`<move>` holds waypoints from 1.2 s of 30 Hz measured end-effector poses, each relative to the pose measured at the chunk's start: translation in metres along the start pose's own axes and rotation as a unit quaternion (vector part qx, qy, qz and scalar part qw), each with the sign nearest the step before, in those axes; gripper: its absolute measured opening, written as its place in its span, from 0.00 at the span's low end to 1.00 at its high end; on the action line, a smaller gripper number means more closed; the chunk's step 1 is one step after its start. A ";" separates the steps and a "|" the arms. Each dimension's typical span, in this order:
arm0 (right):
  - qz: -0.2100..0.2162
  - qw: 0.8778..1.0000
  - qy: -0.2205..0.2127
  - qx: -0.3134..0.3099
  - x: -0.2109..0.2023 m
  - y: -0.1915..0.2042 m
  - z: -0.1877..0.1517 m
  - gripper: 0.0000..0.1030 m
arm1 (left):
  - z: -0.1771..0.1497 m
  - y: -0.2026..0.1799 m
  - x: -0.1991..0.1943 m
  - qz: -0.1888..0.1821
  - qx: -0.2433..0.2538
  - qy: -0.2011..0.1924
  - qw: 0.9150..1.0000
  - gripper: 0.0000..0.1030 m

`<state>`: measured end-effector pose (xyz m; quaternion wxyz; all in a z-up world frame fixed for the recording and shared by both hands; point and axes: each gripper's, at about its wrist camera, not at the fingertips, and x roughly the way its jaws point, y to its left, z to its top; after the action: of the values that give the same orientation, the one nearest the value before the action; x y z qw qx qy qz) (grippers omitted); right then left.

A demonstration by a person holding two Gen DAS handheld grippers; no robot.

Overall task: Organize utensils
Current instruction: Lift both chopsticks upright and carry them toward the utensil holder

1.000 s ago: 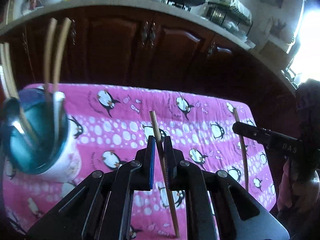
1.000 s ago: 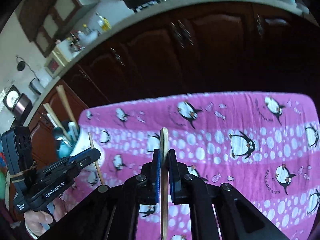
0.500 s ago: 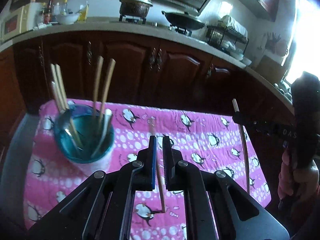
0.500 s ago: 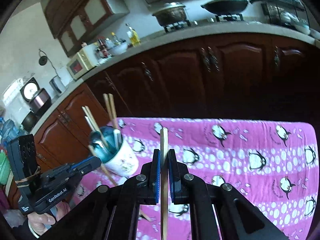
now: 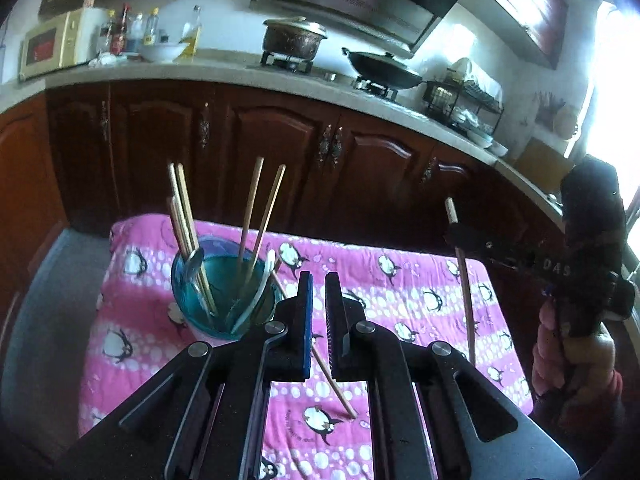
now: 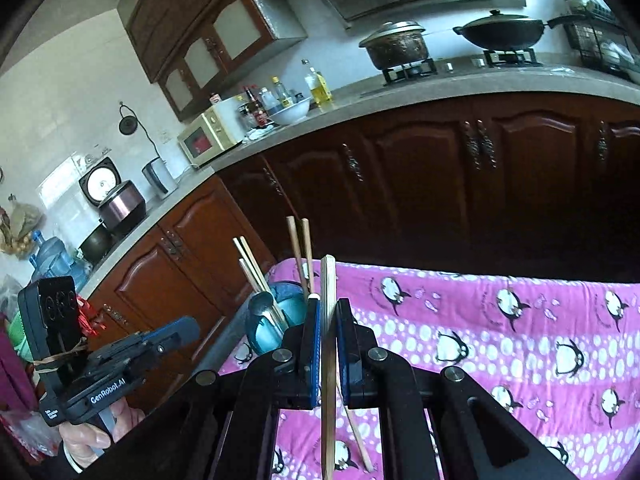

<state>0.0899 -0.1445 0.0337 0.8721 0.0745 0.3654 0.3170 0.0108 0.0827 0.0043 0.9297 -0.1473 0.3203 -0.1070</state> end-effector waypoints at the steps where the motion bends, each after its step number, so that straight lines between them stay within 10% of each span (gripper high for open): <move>1: 0.001 1.000 0.003 0.001 0.003 0.000 0.000 0.06 | -0.002 0.000 0.004 0.001 -0.004 0.003 1.000 0.05; 3: -0.001 1.000 0.010 0.001 0.006 -0.003 -0.003 0.06 | -0.010 -0.003 0.017 0.000 -0.009 0.017 1.000 0.10; 6: -0.009 1.000 0.024 0.000 0.010 -0.011 -0.010 0.06 | -0.028 -0.014 0.044 0.015 -0.013 0.034 0.999 0.46; 9: -0.013 1.000 0.028 0.004 0.009 -0.023 -0.014 0.06 | -0.047 -0.021 0.072 0.046 -0.013 0.042 0.998 0.52; 19: -0.018 0.998 0.038 0.035 0.003 -0.069 -0.025 0.06 | -0.072 -0.008 0.150 0.088 -0.064 0.080 0.991 0.49; 25: -0.018 0.998 0.047 0.041 0.008 -0.075 -0.031 0.06 | -0.070 -0.006 0.168 0.074 -0.063 0.085 0.992 0.09; 36: 0.002 1.000 0.031 0.006 0.019 -0.043 -0.016 0.01 | -0.028 0.004 0.070 0.004 -0.048 0.022 0.999 0.05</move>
<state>0.1108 -0.1685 -0.0050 0.8594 0.0706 0.3936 0.3186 0.0476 0.0605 -0.0576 0.9147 -0.1875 0.3463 -0.0909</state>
